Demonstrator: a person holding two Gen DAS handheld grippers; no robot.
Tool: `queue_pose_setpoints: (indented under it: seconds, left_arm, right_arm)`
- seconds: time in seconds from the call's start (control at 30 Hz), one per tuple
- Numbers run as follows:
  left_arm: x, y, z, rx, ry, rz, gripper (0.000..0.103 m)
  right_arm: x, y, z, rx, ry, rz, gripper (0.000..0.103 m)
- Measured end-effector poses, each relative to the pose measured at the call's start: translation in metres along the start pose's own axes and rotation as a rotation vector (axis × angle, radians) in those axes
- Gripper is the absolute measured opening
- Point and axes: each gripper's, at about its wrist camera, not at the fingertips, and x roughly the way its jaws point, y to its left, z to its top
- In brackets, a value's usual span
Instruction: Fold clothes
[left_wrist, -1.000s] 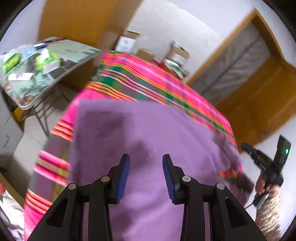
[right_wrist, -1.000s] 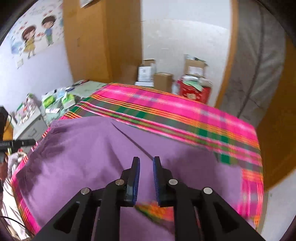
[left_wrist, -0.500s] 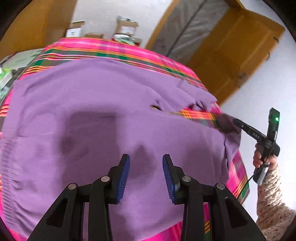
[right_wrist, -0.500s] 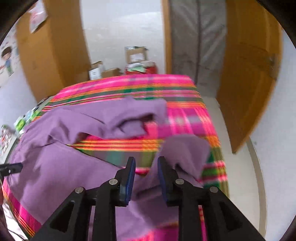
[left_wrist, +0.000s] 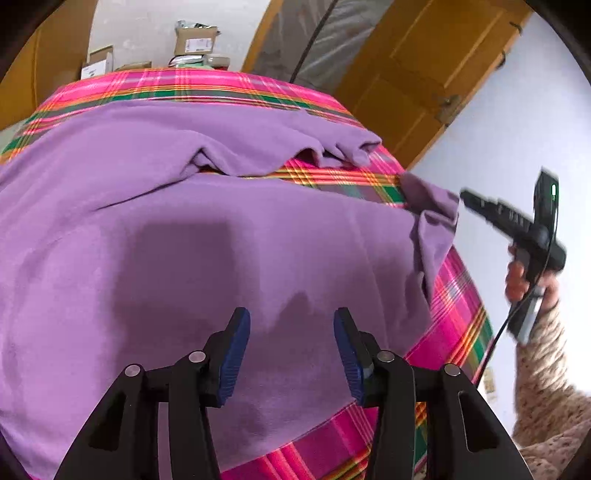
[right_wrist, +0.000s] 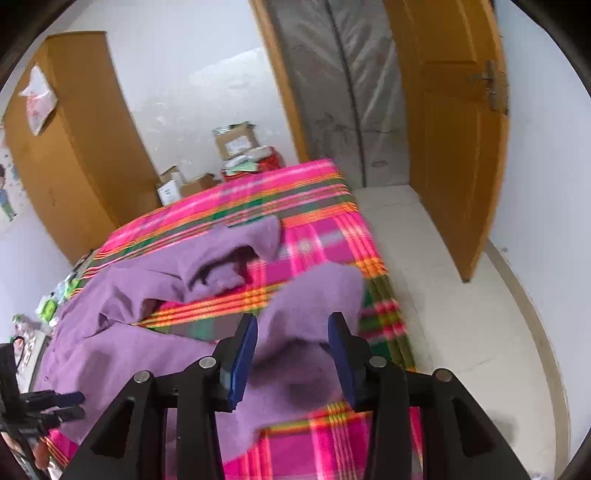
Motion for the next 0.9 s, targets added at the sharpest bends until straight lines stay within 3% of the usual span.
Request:
queue_pose_setpoints:
  seconds: [0.2,0.3,0.43,0.57,0.7,0.9]
  left_arm:
    - [0.010,-0.014,-0.009,-0.011,0.018,-0.030,0.049]
    - [0.013,-0.021,-0.013,0.009,0.027,-0.024,0.050]
    - [0.021,-0.025,-0.016,0.008,0.048,-0.018,0.050]
    - [0.027,-0.032,-0.019,0.017,0.060,-0.008,0.050]
    - [0.030,-0.040,-0.022,0.023,0.065,-0.004,0.050]
    - [0.029,-0.050,-0.026,0.036,0.052,0.010,0.050]
  right_arm:
    - [0.030,0.000,0.007,0.052,0.120,0.034,0.044]
    - [0.031,-0.011,0.007,0.116,0.123,0.031,0.044]
    - [0.039,-0.017,0.002,0.140,0.167,-0.034,0.044]
    - [0.046,-0.016,0.000,0.158,0.190,0.004,0.043]
    - [0.050,-0.015,0.000,0.155,0.184,-0.030,0.012]
    - [0.026,-0.026,-0.002,0.145,0.075,-0.043,0.010]
